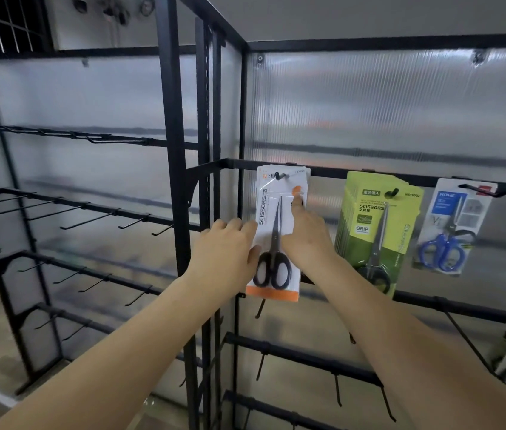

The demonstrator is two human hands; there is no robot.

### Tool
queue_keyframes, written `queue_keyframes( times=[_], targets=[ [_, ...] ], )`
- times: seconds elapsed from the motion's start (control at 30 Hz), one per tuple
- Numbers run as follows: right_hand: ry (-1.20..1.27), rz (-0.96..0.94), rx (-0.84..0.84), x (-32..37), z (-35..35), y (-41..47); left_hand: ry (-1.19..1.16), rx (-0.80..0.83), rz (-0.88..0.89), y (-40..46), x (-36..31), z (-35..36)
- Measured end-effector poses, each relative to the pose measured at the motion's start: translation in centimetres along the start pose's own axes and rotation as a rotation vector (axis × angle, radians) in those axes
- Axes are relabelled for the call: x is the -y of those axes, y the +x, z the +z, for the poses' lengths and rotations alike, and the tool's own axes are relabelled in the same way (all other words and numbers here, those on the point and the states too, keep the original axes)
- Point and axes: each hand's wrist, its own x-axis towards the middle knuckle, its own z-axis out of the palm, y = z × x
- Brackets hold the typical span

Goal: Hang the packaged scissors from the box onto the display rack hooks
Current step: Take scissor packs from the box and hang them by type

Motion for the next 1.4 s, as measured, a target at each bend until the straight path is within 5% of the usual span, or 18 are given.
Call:
queue_keyframes(
  times=[0.53, 1.4],
  targets=[
    [0.402, -0.083, -0.151, -0.9, -0.2, -5.2, -0.133, -0.07, -0.002, -1.3, 0.8, -0.4],
    [0.348, -0.072, -0.146, -0.2, -0.6, -2.9, -0.268, -0.111, -0.013, -0.3, 0.4, 0.0]
  ],
)
